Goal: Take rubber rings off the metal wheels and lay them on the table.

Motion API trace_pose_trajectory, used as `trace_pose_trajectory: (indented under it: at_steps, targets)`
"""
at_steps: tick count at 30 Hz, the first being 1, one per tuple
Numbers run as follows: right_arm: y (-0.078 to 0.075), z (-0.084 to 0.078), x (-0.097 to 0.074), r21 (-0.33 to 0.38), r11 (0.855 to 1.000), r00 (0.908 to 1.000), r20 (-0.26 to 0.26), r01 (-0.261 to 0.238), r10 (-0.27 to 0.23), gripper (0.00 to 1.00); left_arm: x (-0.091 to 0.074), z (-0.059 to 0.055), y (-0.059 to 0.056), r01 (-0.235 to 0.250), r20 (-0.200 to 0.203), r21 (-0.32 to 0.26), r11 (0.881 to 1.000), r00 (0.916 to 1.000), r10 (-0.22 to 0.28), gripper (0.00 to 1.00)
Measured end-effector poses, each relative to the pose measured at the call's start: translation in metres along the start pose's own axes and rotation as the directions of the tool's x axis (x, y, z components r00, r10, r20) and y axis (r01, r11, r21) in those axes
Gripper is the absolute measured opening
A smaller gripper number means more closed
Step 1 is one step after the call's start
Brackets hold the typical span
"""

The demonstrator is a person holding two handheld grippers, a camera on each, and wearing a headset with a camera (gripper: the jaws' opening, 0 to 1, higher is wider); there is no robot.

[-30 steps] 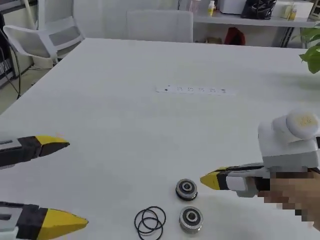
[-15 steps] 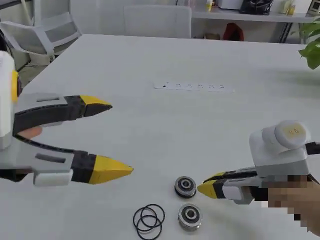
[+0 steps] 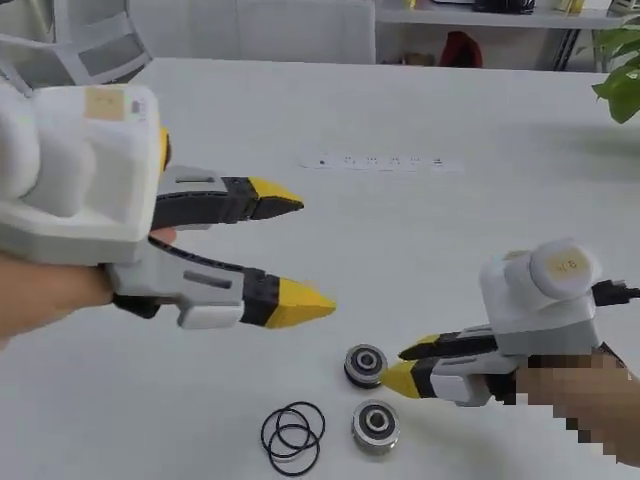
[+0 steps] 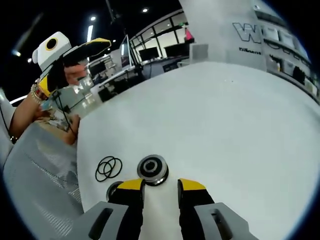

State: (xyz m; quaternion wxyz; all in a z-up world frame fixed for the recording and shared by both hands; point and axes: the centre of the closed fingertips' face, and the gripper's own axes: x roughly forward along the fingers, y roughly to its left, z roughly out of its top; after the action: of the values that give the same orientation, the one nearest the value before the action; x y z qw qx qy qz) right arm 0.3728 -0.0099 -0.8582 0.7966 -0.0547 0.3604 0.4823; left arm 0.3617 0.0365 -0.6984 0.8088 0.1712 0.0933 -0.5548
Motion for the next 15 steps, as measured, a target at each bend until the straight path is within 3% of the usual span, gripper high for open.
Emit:
trace_pose_trajectory:
  at_steps: [3,6,8,15]
  targets:
    - [0.001,0.000,0.000,-0.005,1.000,1.0000,0.001,-0.006,0.006,0.23,0.014,-0.006,0.004,0.012,0.007,-0.010,1.000,0.9999,-0.012,0.53]
    - [0.003,-0.001,0.001,-0.017,1.000,0.9999,-0.008,-0.013,0.013,0.24,0.029,-0.017,0.009,0.010,0.015,-0.074,0.997,0.9998,-0.009,0.50]
    - [0.005,-0.003,0.002,-0.027,0.999,0.9997,-0.018,-0.017,0.016,0.24,0.035,-0.022,0.010,0.014,0.019,-0.087,0.996,0.9997,-0.013,0.49]
    - [0.005,-0.005,0.003,-0.041,0.999,0.9995,-0.027,-0.019,0.018,0.23,0.057,-0.050,-0.003,0.069,-0.039,-0.098,0.993,0.9966,-0.073,0.45]
